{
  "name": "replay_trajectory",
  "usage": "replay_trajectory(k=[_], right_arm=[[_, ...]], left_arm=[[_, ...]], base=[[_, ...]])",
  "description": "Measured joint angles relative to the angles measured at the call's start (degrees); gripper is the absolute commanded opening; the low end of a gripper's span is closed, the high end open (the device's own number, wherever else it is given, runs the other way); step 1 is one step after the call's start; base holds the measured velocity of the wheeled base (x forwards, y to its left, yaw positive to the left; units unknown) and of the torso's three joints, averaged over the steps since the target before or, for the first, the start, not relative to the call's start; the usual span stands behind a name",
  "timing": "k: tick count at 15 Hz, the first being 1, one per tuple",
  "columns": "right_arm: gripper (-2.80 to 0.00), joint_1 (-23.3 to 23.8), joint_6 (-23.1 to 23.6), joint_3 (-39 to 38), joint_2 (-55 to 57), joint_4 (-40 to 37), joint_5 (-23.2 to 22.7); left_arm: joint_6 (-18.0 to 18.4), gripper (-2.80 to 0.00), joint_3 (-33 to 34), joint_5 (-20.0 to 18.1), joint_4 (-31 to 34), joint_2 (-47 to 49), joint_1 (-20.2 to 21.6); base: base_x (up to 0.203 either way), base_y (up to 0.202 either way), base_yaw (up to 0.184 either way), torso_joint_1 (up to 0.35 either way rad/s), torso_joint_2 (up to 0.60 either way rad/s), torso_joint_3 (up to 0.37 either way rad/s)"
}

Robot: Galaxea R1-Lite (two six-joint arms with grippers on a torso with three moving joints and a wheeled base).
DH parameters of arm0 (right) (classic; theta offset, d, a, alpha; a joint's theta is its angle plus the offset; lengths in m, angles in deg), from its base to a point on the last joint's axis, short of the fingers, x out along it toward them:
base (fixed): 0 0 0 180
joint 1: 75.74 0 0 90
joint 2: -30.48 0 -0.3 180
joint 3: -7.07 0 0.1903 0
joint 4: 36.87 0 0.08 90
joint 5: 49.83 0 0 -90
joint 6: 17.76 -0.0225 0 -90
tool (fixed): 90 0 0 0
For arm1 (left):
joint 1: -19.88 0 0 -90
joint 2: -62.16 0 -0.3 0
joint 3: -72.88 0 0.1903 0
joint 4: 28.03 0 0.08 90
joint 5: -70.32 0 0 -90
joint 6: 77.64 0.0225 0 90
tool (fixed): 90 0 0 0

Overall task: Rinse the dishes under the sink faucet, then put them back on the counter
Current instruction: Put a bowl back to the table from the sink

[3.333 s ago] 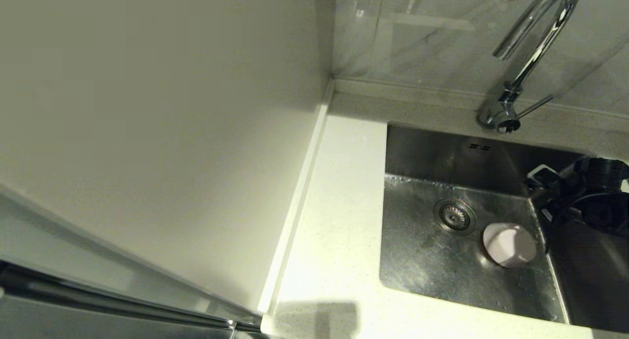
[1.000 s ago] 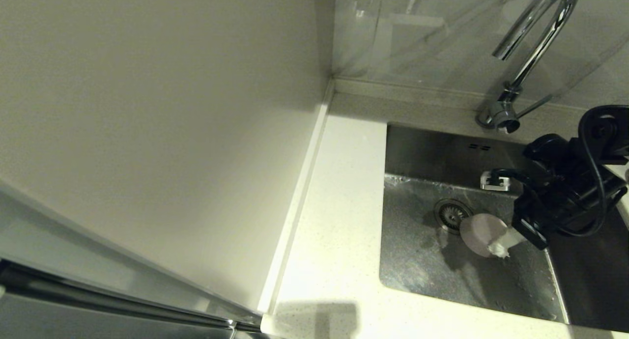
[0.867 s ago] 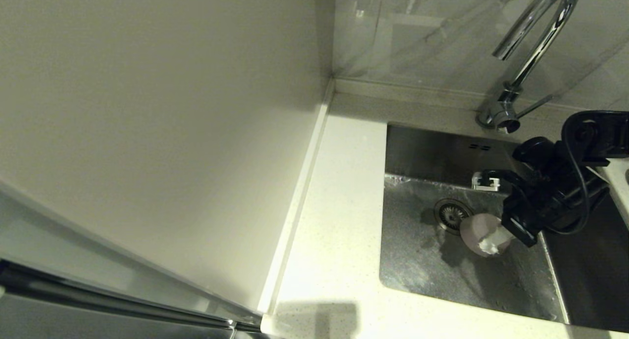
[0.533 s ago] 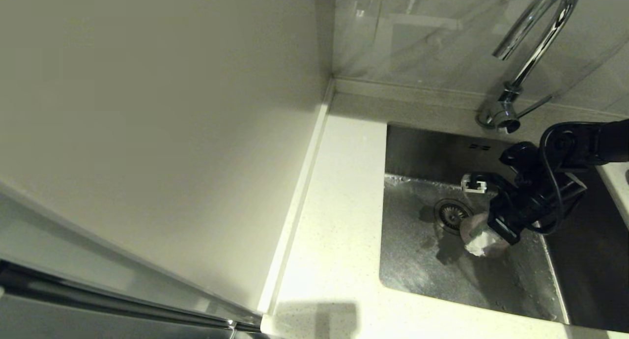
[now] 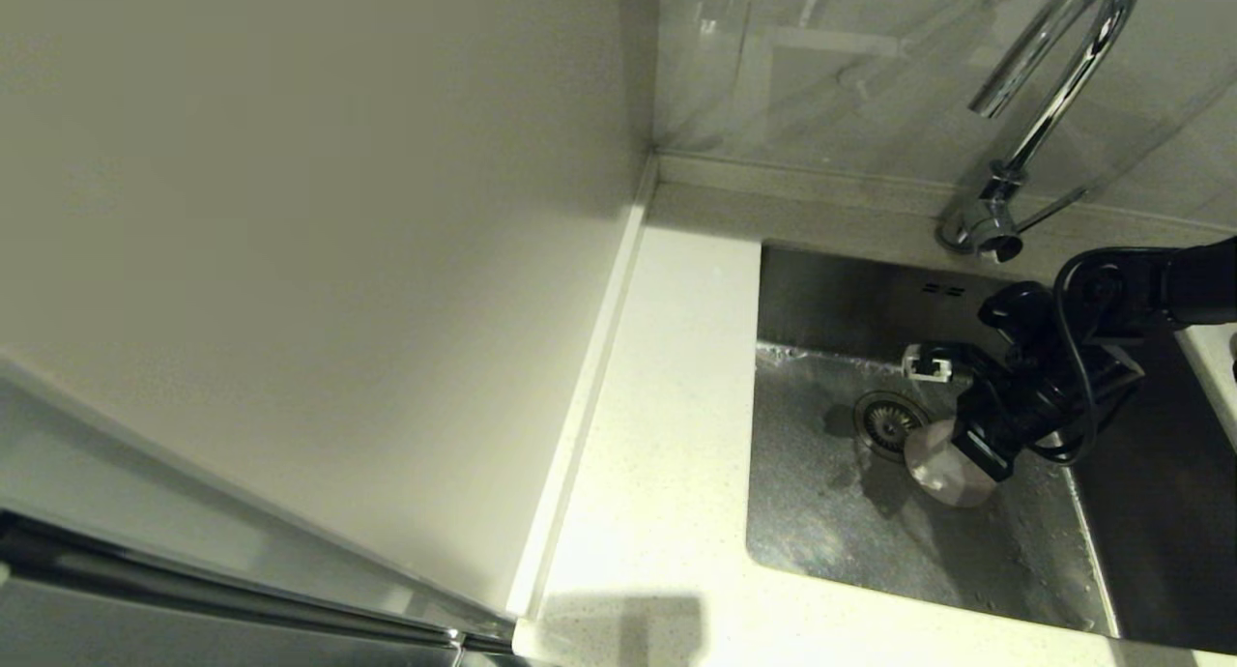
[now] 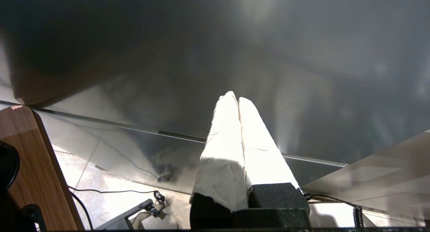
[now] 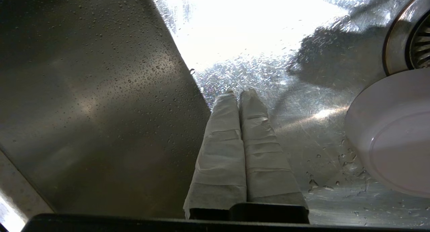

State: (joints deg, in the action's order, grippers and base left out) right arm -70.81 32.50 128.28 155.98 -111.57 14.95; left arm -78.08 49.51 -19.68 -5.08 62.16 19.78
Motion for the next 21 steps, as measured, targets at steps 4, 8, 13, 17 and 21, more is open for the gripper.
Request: replay_trajectory(k=[4, 8, 13, 17, 21], right_arm=[[0.0, -0.4, 0.0, 0.0, 0.2, 0.9, 1.5], [0.0, -1.0, 0.2, -2.0, 0.8, 7.6, 3.8], [0.0, -2.3, 5.0, -13.8, 3.4, 36.2, 9.2], [0.0, -2.6, 9.5, -15.9, 7.6, 54.6, 11.9], [0.0, -2.4, 10.9, -12.1, 10.5, 56.0, 13.7]], left_arm=[[0.0, -2.8, 0.0, 0.0, 0.0, 0.0, 0.0], [0.0, -2.8, 0.0, 0.0, 0.0, 0.0, 0.0], [0.0, -2.8, 0.0, 0.0, 0.0, 0.0, 0.0], [0.0, -2.8, 0.0, 0.0, 0.0, 0.0, 0.0], [0.0, -2.8, 0.0, 0.0, 0.0, 0.0, 0.0]], base=[[0.0, 0.0, 0.0, 0.0, 0.0, 0.0], [0.0, 0.0, 0.0, 0.0, 0.0, 0.0], [0.0, 0.0, 0.0, 0.0, 0.0, 0.0], [0.0, 0.0, 0.0, 0.0, 0.0, 0.0], [0.0, 0.0, 0.0, 0.0, 0.0, 0.0]])
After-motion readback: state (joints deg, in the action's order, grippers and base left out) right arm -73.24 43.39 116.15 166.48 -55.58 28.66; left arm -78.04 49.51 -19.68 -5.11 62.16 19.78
